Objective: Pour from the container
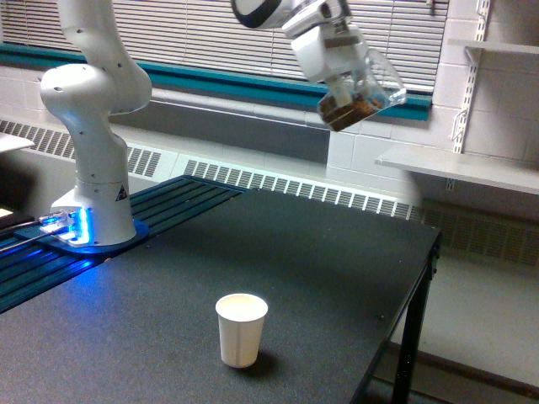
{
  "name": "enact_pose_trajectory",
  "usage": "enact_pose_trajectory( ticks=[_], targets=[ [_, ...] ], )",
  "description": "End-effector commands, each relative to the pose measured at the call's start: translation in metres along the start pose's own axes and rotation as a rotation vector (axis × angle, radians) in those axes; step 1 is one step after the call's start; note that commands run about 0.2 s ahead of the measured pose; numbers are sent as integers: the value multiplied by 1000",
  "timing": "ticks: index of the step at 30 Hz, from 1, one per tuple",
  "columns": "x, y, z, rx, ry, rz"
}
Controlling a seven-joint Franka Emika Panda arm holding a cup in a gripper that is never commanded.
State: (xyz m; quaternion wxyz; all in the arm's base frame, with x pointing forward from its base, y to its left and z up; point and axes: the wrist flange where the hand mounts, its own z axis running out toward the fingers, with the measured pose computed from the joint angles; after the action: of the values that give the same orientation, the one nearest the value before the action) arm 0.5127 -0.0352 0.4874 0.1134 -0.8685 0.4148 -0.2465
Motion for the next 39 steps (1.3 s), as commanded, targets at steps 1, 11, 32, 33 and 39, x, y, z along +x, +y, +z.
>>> enact_pose_trajectory(
  ticks=[1, 11, 32, 33, 39],
  targets=[
    [5, 27, -2, -17, 19, 53],
    [7, 66, 10, -45, 10, 124],
    [-10, 146, 47, -156, -64, 196],
    [-11, 149, 48, -159, -67, 199],
    [-12, 169, 51, -178, -78, 232]
  ],
)
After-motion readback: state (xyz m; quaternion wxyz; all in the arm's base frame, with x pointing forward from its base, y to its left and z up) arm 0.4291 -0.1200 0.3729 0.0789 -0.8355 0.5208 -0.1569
